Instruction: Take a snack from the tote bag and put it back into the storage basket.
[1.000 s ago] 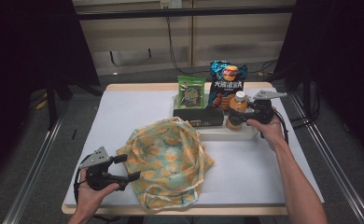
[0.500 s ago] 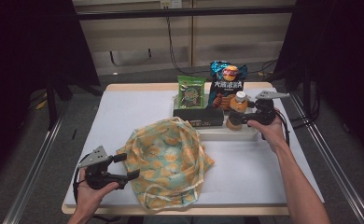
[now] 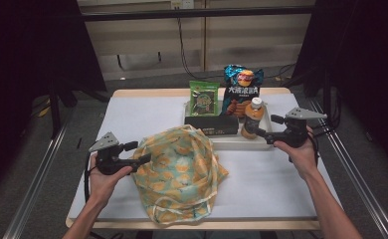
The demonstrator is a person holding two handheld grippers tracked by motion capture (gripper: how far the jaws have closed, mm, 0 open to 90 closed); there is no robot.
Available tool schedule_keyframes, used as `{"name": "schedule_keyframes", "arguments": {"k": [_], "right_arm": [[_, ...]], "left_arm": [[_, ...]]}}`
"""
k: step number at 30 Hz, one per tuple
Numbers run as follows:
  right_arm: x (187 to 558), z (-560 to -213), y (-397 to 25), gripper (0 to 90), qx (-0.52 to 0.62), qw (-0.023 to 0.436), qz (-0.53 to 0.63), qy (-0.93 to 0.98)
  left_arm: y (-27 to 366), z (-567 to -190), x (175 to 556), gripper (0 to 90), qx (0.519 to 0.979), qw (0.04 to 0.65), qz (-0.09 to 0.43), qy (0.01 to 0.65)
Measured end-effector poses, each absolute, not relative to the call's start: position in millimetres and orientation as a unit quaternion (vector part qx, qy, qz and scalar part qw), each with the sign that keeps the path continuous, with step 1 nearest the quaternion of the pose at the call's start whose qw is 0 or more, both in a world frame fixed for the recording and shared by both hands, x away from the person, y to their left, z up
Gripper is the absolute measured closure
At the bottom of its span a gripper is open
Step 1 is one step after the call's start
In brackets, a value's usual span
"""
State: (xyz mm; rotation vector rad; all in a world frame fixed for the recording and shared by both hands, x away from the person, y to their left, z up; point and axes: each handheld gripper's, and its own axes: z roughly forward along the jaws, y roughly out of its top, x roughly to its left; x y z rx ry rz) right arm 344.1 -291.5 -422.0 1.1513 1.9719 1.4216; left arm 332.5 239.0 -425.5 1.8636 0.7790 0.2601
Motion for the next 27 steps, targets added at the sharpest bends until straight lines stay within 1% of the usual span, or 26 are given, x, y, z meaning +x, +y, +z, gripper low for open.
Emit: {"name": "schedule_keyframes", "arguments": {"k": [1, 2, 3, 6, 7, 8, 9, 11, 12, 13, 14, 18, 27], "right_arm": [[340.1, -423.4, -290.0, 12.1, 0.420, 0.221, 0.513, 0.715], [336.9, -425.2, -288.7, 12.0, 0.422, 0.219, 0.509, 0.717], [333.9, -427.2, -287.4, 12.0, 0.420, 0.213, 0.508, 0.721], [325.2, -431.8, -284.5, 12.0, 0.420, 0.204, 0.503, 0.728], [323.1, -432.9, -283.4, 12.0, 0.418, 0.202, 0.505, 0.728], [320.5, -433.5, -282.3, 12.0, 0.418, 0.198, 0.504, 0.729], [317.7, -433.9, -280.8, 12.0, 0.416, 0.197, 0.505, 0.731], [313.3, -434.9, -278.0, 12.0, 0.412, 0.191, 0.504, 0.735], [309.8, -435.6, -276.3, 12.0, 0.409, 0.191, 0.502, 0.738], [308.0, -436.2, -275.7, 12.0, 0.406, 0.190, 0.502, 0.740], [305.5, -436.8, -275.2, 12.0, 0.406, 0.189, 0.502, 0.740], [298.1, -440.1, -274.3, 12.0, 0.408, 0.186, 0.502, 0.740], [285.5, -437.0, -272.1, 12.1, 0.402, 0.190, 0.511, 0.735]], "left_arm": [[235.8, -427.9, 337.4, 21.3, 0.780, 0.521, 0.111, 0.329], [233.0, -430.5, 341.9, 16.5, 0.784, 0.511, 0.120, 0.331], [230.3, -433.9, 346.5, 14.2, 0.789, 0.504, 0.116, 0.333], [227.3, -444.2, 358.1, 14.0, 0.793, 0.489, 0.109, 0.346], [227.9, -446.8, 361.1, 15.8, 0.797, 0.484, 0.105, 0.346], [227.9, -448.3, 362.3, 21.7, 0.800, 0.476, 0.107, 0.348], [228.3, -448.9, 362.6, 32.0, 0.804, 0.471, 0.107, 0.346], [231.6, -448.9, 360.6, 63.7, 0.811, 0.470, 0.103, 0.333], [233.1, -448.6, 359.3, 74.3, 0.811, 0.471, 0.101, 0.332], [235.6, -448.3, 357.3, 80.2, 0.812, 0.473, 0.096, 0.328], [238.0, -447.8, 353.8, 84.2, 0.815, 0.470, 0.097, 0.325], [251.0, -447.2, 339.3, 87.0, 0.814, 0.475, 0.093, 0.322], [290.0, -451.0, 317.6, 87.5, 0.805, 0.477, 0.099, 0.340]]}}
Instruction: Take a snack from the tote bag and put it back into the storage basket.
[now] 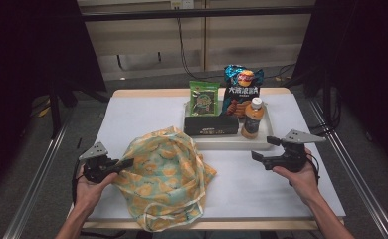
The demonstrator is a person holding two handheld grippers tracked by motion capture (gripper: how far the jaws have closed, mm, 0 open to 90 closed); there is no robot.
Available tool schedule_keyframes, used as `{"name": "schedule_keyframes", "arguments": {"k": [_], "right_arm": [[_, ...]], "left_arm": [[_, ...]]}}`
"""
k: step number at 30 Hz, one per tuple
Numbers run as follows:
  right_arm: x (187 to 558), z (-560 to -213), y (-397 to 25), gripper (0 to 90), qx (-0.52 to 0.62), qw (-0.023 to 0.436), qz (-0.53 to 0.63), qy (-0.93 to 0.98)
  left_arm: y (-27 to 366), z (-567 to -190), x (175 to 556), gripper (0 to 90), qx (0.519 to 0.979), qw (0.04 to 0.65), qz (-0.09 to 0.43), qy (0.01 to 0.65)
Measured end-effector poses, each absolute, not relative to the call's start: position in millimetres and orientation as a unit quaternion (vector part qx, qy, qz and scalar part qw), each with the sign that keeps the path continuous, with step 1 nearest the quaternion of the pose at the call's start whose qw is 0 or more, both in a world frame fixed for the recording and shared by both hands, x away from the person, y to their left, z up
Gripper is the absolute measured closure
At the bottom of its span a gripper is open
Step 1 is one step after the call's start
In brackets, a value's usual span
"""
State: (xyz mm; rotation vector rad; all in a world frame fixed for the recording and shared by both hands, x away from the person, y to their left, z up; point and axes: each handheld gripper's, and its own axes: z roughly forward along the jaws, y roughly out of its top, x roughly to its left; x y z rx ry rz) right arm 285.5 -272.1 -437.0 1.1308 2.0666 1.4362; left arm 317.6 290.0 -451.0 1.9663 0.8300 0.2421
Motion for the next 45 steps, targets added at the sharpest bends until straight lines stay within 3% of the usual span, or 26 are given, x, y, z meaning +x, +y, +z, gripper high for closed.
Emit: {"name": "schedule_keyframes", "arguments": {"k": [11, 17, 26, 31, 38, 45], "right_arm": [[270.5, -435.8, -277.3, 12.6, 0.415, 0.198, 0.525, 0.716], [252.9, -434.2, -282.5, 12.6, 0.420, 0.212, 0.527, 0.708], [225.8, -436.7, -286.9, 12.5, 0.442, 0.216, 0.527, 0.693], [213.3, -436.5, -292.7, 12.5, 0.450, 0.218, 0.530, 0.685], [199.4, -441.0, -294.7, 12.5, 0.454, 0.219, 0.526, 0.685], [201.5, -442.0, -291.7, 12.5, 0.455, 0.224, 0.523, 0.685]], "left_arm": [[314.1, -451.0, 308.8, 86.1, 0.779, 0.493, 0.111, 0.370], [322.8, -450.5, 305.2, 81.0, 0.767, 0.500, 0.116, 0.384], [321.4, -442.2, 286.0, 36.9, 0.742, 0.519, 0.139, 0.401], [313.6, -429.6, 270.5, 24.8, 0.735, 0.533, 0.147, 0.393], [298.8, -417.3, 235.2, 22.4, 0.731, 0.553, 0.169, 0.363], [286.8, -429.1, 225.0, 25.1, 0.761, 0.533, 0.157, 0.335]]}}
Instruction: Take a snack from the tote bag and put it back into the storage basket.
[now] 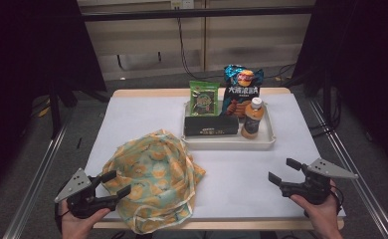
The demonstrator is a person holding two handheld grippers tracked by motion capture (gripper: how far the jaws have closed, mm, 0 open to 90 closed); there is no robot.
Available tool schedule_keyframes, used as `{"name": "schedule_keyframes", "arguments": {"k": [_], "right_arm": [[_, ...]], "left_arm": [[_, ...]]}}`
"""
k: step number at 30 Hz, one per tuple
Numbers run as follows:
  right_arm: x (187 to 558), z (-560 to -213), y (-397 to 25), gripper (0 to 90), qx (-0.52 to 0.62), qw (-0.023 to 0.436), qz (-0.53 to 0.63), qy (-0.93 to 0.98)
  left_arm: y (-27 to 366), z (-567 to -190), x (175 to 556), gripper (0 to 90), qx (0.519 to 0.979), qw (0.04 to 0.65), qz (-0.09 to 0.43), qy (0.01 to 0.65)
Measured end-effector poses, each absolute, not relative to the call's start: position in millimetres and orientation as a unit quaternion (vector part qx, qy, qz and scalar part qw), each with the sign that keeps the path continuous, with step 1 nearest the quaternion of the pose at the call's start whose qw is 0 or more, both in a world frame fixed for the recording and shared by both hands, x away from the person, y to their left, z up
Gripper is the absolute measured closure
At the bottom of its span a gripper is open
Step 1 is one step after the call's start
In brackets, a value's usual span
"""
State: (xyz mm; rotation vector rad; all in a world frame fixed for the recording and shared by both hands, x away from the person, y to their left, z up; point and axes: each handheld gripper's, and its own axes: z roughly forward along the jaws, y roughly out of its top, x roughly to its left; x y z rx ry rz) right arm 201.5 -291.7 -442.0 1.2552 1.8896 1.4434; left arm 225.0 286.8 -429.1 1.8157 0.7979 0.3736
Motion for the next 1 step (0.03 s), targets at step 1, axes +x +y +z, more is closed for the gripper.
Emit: {"name": "schedule_keyframes", "arguments": {"k": [1], "right_arm": [[202.0, -442.3, -292.1, 12.5, 0.455, 0.225, 0.522, 0.685]], "left_arm": [[285.5, -430.0, 225.3, 25.1, 0.764, 0.530, 0.156, 0.334]]}}
